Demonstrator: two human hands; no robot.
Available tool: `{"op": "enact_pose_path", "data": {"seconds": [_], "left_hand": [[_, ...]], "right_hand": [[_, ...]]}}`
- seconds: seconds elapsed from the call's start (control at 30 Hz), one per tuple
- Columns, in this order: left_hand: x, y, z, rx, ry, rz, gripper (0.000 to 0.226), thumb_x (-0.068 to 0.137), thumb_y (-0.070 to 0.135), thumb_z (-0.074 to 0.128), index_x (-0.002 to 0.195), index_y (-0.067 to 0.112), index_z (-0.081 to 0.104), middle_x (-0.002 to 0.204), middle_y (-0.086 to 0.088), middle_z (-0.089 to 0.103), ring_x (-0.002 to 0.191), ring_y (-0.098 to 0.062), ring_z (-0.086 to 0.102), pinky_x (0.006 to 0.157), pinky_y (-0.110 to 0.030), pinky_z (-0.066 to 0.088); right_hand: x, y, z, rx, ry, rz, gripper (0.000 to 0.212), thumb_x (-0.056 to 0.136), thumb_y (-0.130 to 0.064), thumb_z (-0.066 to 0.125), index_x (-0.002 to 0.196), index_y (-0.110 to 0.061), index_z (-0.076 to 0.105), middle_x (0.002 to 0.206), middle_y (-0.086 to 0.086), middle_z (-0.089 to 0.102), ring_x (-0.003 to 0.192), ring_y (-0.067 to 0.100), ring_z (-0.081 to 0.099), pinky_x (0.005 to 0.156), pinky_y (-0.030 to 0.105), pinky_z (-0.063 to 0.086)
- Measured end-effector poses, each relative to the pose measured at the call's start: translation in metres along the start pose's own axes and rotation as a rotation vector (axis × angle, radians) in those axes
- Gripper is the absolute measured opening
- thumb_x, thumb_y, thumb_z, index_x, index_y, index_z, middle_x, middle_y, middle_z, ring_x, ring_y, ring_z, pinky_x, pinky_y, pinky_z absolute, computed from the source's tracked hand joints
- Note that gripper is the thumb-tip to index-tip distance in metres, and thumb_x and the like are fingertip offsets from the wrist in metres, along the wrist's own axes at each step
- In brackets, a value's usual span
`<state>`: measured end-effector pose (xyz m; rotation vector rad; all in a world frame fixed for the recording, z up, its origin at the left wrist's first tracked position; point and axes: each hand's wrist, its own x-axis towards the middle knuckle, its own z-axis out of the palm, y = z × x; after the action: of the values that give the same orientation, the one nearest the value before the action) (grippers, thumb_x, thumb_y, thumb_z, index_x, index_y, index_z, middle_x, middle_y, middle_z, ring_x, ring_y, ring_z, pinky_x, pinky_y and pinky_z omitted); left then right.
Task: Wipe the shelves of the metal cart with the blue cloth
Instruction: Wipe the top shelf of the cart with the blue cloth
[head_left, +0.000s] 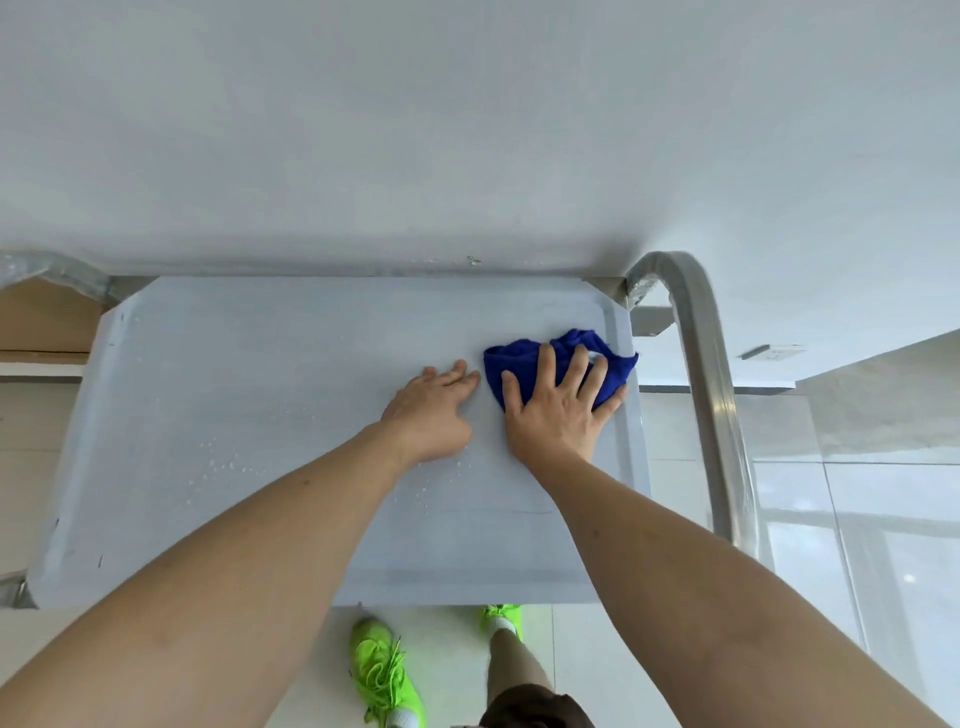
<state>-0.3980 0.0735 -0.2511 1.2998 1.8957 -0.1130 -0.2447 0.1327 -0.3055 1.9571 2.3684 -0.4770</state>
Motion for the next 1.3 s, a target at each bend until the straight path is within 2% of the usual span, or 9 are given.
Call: {"op": "enact_pose_path", "data": {"seconds": [0.13,0.27,0.43,0.77,0.87,0.93,1.0,1.1,1.3], "left_hand": [[-0.009,-0.005,0.001,-0.120,0.051,0.015,0.083,0.075,0.006,0.040,0.152,0.032,0.026,0.163,0.015,0.007,0.150,-0.015,0.001,0.119,-0.039,0.022],[-0.017,-0.017,0.004,-0.190,0.066,0.078,0.084,0.076,-0.004,0.037,0.152,0.031,0.028,0.162,0.017,0.006,0.150,-0.011,-0.003,0.104,-0.020,0.035],[-0.018,-0.024,0.003,-0.181,0.040,0.100,0.086,0.075,-0.005,0.035,0.152,0.031,0.026,0.163,0.016,0.004,0.149,-0.010,-0.005,0.119,-0.027,0.017],[-0.010,-0.033,0.011,-0.302,0.043,0.145,0.078,0.080,-0.002,0.037,0.152,0.027,0.029,0.163,0.013,0.005,0.149,-0.010,-0.007,0.116,-0.023,0.006],[-0.004,-0.034,0.005,-0.375,0.044,0.128,0.067,0.087,0.004,0.044,0.149,0.027,0.036,0.163,0.011,0.013,0.149,-0.010,0.004,0.111,-0.016,0.009],[-0.006,-0.041,0.001,-0.424,0.150,0.129,0.059,0.089,0.009,0.049,0.145,0.027,0.043,0.159,0.009,0.027,0.147,-0.010,0.020,0.108,-0.014,0.012],[-0.014,-0.056,0.001,-0.386,0.310,0.135,0.053,0.091,0.014,0.052,0.142,0.025,0.048,0.155,0.006,0.037,0.142,-0.013,0.031,0.109,-0.017,0.018],[-0.023,-0.083,-0.002,-0.218,0.464,0.061,0.050,0.091,0.021,0.056,0.141,0.021,0.049,0.153,-0.001,0.040,0.141,-0.022,0.031,0.116,-0.031,0.025],[-0.030,-0.122,-0.003,0.056,0.421,-0.114,0.061,0.088,0.034,0.053,0.147,0.031,0.036,0.161,-0.001,0.022,0.146,-0.030,0.018,0.117,-0.049,0.019]], "right_hand": [[-0.069,0.009,0.014,-0.024,-0.024,0.049,0.074,0.094,-0.072,0.015,0.155,-0.031,0.022,0.166,0.012,0.012,0.151,0.033,-0.006,0.115,0.063,-0.015],[-0.134,0.008,0.026,-0.051,-0.064,0.086,0.077,0.094,-0.073,0.008,0.157,-0.032,0.021,0.167,0.012,0.010,0.151,0.034,-0.008,0.116,0.064,-0.013],[-0.199,-0.008,0.040,-0.083,-0.122,0.099,0.079,0.094,-0.073,-0.001,0.159,-0.031,0.014,0.168,0.014,0.005,0.151,0.036,-0.015,0.116,0.065,-0.014],[-0.222,-0.058,0.055,-0.081,-0.059,0.028,0.072,0.095,-0.073,0.025,0.155,-0.032,0.031,0.163,0.021,0.024,0.150,0.044,0.007,0.116,0.071,0.001],[-0.204,-0.056,0.056,-0.103,-0.023,-0.051,0.075,0.094,-0.075,0.024,0.153,-0.030,0.035,0.162,0.024,0.024,0.149,0.049,0.015,0.114,0.073,0.008],[-0.198,-0.055,0.058,-0.107,-0.016,-0.075,0.077,0.094,-0.075,0.024,0.154,-0.028,0.035,0.162,0.025,0.022,0.149,0.050,0.015,0.114,0.074,0.010],[-0.196,-0.055,0.059,-0.119,-0.018,-0.098,0.078,0.093,-0.075,0.026,0.155,-0.027,0.034,0.163,0.026,0.019,0.149,0.050,0.014,0.114,0.075,0.009],[-0.189,-0.055,0.058,-0.123,-0.016,-0.128,0.079,0.092,-0.075,0.030,0.154,-0.027,0.035,0.163,0.026,0.018,0.149,0.050,0.014,0.114,0.075,0.010],[-0.165,-0.064,0.057,-0.121,0.003,-0.172,0.078,0.090,-0.076,0.033,0.154,-0.031,0.034,0.163,0.025,0.019,0.149,0.050,0.012,0.114,0.075,0.007]]}}
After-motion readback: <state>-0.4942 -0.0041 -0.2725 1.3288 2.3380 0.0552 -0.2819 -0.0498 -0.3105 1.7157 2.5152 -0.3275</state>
